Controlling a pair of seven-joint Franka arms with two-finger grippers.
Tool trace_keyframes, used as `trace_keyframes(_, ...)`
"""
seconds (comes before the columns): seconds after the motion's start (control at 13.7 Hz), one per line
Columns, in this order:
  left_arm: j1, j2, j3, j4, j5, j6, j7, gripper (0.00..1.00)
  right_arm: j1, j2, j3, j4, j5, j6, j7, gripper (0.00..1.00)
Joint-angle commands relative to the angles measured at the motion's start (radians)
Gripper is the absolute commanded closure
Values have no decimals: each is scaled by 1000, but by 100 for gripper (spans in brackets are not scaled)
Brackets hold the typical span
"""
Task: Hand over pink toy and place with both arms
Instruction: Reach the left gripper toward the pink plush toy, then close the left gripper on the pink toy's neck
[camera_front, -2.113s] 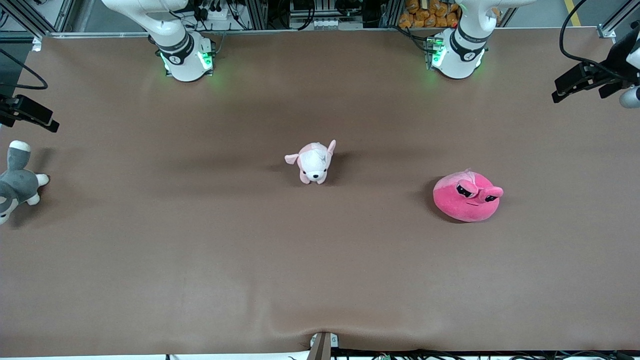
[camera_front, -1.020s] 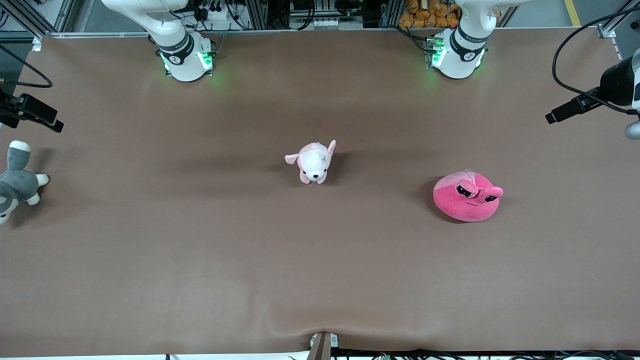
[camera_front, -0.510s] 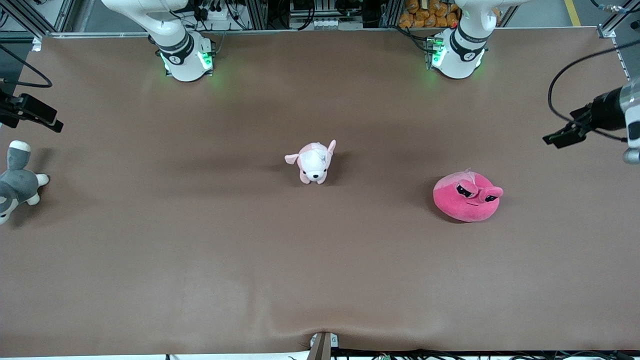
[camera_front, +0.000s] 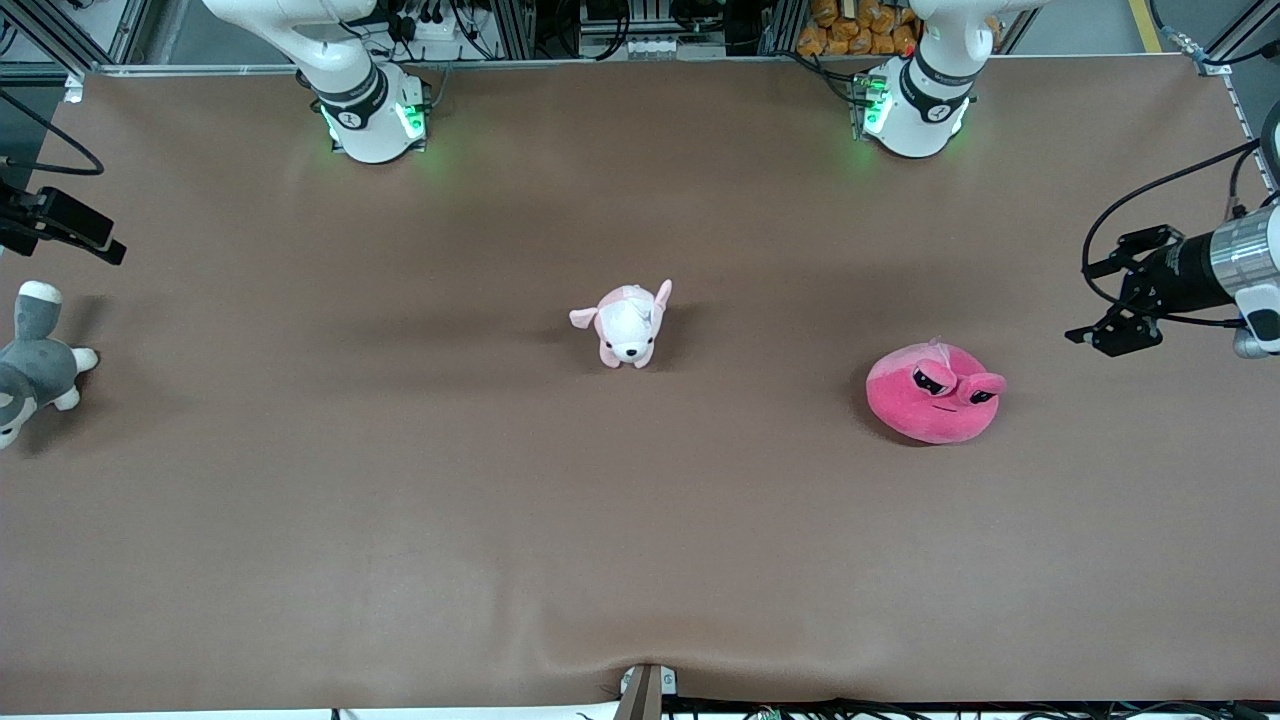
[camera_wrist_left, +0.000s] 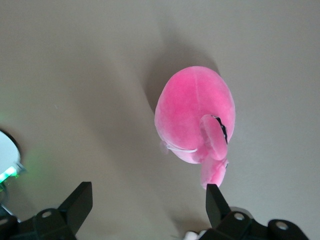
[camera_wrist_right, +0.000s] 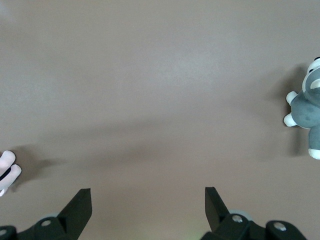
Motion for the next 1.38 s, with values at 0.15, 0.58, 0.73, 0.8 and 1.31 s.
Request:
trace_keyframes(0.15, 5, 23, -8, -49, -120, 83, -143, 0, 6, 0, -3, 6, 10, -5, 14, 0)
trace_keyframes(0.58, 25, 155, -8, -49, -238, 166, -148, 0, 26, 18, -2, 6, 12, 4, 17, 0)
trace_keyframes(0.73, 23, 178, -10, -52, -256, 189, -148, 0, 29, 20, -2, 6, 12, 5, 18, 0)
trace_keyframes(0.8, 22, 192, -10, -53, -264, 203, -145, 0, 29, 23, -2, 6, 21, 5, 17, 0)
trace_keyframes(1.31, 10, 259, -30, -56, -269, 284, -134, 0, 91, 139, -2, 36, 105, 39, 18, 0)
